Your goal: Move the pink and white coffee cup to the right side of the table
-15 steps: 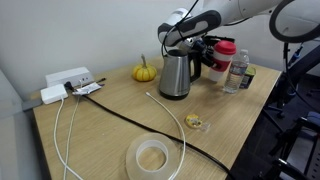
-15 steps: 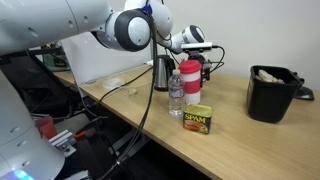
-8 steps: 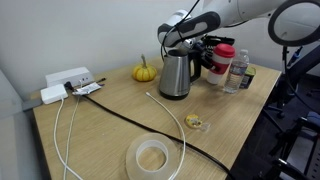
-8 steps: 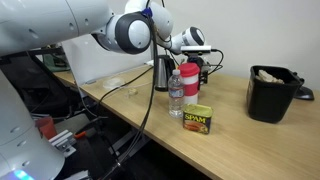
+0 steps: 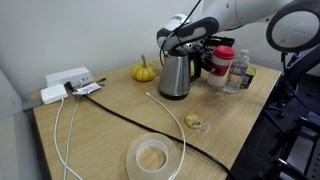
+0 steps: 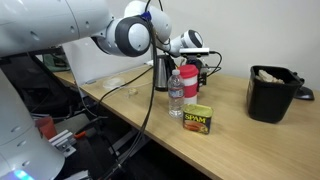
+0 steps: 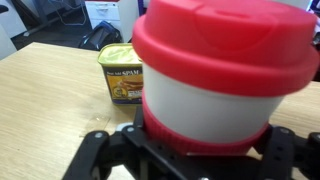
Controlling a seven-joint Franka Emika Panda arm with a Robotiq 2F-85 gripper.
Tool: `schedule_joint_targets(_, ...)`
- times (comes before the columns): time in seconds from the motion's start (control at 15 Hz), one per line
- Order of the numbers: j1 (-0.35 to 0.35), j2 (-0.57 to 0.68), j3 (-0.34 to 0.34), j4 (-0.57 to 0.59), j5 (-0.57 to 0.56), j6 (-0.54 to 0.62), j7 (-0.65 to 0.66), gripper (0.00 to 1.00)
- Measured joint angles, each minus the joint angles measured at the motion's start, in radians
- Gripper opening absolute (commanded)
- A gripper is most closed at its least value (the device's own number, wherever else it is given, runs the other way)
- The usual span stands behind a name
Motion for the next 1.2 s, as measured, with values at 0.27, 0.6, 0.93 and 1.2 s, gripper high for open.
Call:
schedule_joint_targets(0.27,0.006,0.006,-0.010,0.005,0.000,-0.004,-0.001,0.98)
schedule_joint_targets(0.6,0.007,0.015,-0.017,0.019,0.007,-0.013,-0.003,1.00)
schedule_joint_targets(0.93,0.007,0.019,-0.024,0.033,0.009,-0.016,-0.003,1.00)
schedule_joint_targets(1.2,0.007,0.019,-0.025,0.043,0.010,-0.014,-0.018,1.00)
